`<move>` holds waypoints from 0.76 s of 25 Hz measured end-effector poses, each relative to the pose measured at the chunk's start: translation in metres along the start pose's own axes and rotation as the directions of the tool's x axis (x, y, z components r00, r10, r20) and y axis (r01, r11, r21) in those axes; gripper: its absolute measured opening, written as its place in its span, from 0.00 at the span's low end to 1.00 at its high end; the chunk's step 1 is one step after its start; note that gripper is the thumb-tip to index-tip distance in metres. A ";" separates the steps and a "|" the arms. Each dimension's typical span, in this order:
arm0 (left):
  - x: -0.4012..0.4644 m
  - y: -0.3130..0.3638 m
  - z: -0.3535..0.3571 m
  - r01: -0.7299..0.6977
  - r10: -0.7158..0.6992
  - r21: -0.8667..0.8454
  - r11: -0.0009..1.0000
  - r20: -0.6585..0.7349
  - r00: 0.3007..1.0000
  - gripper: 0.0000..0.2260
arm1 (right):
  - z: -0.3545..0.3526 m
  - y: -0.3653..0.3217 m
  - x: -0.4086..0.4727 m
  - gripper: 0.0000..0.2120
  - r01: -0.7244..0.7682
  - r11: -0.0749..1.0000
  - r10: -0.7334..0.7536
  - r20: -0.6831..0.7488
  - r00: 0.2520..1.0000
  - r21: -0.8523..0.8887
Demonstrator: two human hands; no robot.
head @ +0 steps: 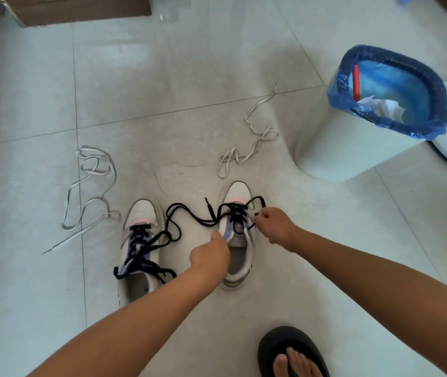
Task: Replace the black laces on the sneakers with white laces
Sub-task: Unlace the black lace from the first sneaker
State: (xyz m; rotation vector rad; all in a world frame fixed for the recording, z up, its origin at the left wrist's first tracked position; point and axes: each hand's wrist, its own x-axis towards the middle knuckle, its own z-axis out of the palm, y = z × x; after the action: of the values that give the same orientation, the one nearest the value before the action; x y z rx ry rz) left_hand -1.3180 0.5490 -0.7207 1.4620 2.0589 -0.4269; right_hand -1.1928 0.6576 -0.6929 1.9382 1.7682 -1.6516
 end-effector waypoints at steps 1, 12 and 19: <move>0.000 -0.001 0.000 -0.005 0.005 -0.004 1.000 0.001 1.000 0.14 | -0.017 0.000 0.004 0.12 0.047 0.990 -0.069 -0.171 0.983 -0.131; 0.001 -0.002 -0.001 0.016 -0.016 -0.038 0.999 0.000 1.000 0.16 | -0.190 0.076 0.011 0.18 -0.114 0.107 -0.590 -0.156 0.792 -0.988; -0.011 0.002 -0.004 -0.055 0.055 0.000 0.998 0.005 0.998 0.10 | -0.090 0.043 0.012 0.12 0.273 0.502 -0.401 0.059 0.914 -0.821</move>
State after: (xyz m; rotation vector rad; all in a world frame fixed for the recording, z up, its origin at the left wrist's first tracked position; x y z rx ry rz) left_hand -1.3141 0.5440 -0.7113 1.5126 2.0099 -0.4075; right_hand -1.1057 0.7079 -0.6868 1.3025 2.4568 -0.4531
